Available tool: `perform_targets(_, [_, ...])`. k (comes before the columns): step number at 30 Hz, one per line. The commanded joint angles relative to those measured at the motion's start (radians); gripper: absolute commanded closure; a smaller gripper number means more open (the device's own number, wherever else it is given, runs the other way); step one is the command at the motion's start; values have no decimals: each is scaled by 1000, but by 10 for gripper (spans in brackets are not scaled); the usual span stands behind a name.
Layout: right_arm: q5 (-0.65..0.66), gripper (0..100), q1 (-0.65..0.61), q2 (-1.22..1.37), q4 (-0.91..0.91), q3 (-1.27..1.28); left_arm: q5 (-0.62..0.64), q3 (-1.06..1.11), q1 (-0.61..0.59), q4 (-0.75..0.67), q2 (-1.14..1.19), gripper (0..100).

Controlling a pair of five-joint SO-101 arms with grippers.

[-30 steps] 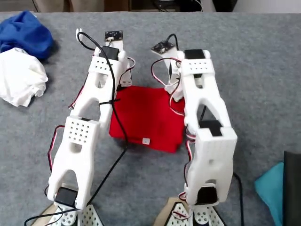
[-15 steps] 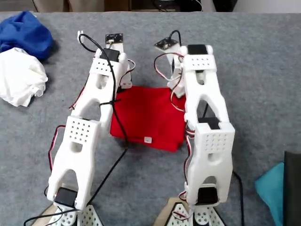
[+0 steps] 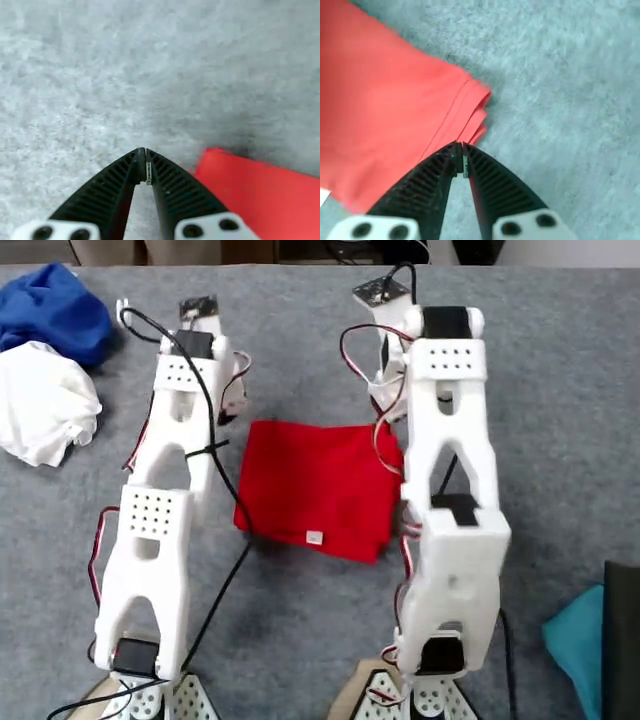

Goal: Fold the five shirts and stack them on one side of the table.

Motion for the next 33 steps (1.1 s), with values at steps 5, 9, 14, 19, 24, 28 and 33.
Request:
perform_targets(5, [-11,994,13,-409,18,481,-55,0,-9,15,-2,981])
perform_targets(9, [-25,994,-27,-549,14,771,-63,0,-11,9,-1,981])
perform_targets(14, [-353,994,-79,-581,-25,966,-63,0,-11,9,1,981])
perform_targets(19, [-669,986,-99,-512,-143,972,-58,0,-11,8,4,981])
perform_targets(24, [-845,882,-170,-420,-158,868,-58,2,-21,-12,4,981])
perform_targets(28, [-994,787,-202,-338,-158,796,-61,2,-31,-26,4,981])
perform_targets(33, [-1028,745,-255,-262,-158,771,-61,2,-38,-28,4,981])
